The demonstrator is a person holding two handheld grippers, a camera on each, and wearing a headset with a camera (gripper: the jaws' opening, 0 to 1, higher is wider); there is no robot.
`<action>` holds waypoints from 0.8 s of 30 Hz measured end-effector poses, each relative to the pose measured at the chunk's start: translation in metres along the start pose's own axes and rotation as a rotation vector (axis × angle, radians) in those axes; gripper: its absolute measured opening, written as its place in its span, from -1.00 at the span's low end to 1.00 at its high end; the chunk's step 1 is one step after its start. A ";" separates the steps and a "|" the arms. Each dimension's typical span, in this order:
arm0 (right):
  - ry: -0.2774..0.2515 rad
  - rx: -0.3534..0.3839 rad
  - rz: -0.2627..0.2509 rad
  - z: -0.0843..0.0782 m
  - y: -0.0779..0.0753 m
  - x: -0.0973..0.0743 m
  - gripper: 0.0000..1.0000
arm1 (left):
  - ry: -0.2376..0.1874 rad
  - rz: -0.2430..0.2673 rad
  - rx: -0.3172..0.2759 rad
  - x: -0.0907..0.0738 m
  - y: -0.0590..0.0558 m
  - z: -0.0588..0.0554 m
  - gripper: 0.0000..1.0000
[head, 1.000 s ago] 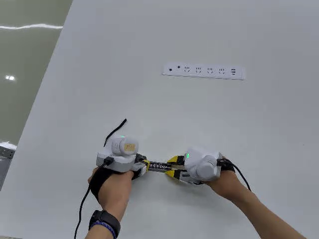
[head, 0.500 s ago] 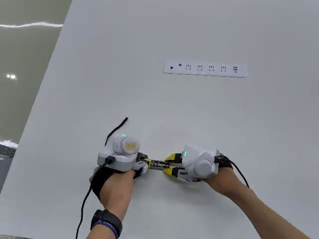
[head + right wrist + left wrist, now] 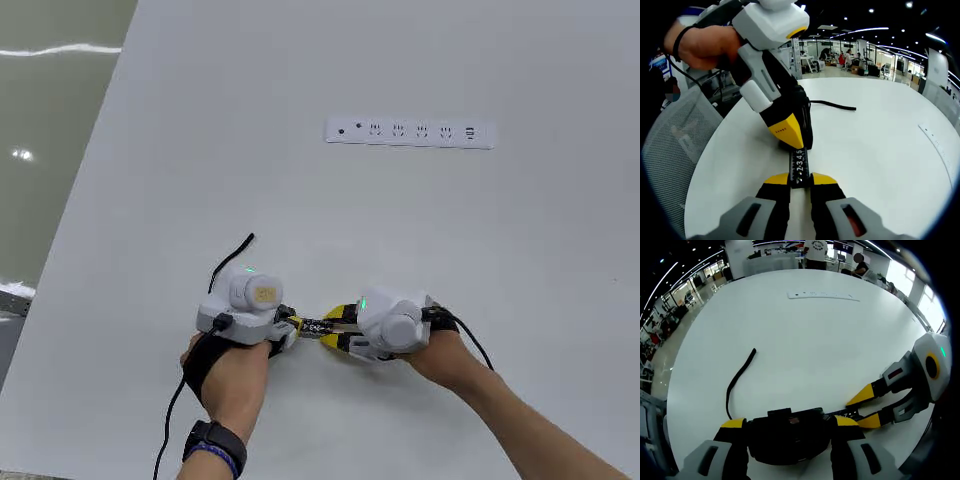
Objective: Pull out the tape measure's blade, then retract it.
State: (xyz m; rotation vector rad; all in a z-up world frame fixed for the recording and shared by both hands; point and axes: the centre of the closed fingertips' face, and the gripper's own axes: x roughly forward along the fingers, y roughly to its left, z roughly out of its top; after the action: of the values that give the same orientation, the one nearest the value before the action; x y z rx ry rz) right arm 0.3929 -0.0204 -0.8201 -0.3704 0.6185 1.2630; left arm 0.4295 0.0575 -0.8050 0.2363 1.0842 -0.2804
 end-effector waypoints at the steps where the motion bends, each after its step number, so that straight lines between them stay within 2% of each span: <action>1: 0.000 0.001 0.000 0.000 0.000 0.000 -0.72 | 0.000 0.000 0.004 0.000 0.000 0.000 0.28; 15: -0.007 -0.008 0.002 0.005 0.001 0.009 -0.72 | 0.000 -0.003 -0.009 -0.001 0.001 0.000 0.28; 20: -0.016 -0.044 -0.009 0.005 0.003 0.007 -0.70 | -0.009 -0.014 -0.015 -0.001 0.001 0.000 0.28; 21: -0.004 -0.050 -0.012 0.002 0.003 0.008 -0.69 | -0.011 -0.017 -0.018 -0.001 0.001 0.000 0.28; 22: -0.019 -0.079 -0.026 0.006 0.004 0.004 -0.68 | -0.013 -0.021 -0.017 -0.001 0.001 0.000 0.28; 24: -0.026 -0.059 -0.014 0.005 0.007 0.004 -0.61 | -0.010 -0.030 -0.014 -0.002 0.001 0.000 0.29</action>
State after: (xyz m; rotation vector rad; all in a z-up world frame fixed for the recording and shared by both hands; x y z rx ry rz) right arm 0.3879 -0.0127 -0.8183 -0.4064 0.5569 1.2727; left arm 0.4289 0.0587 -0.8035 0.2062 1.0799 -0.3003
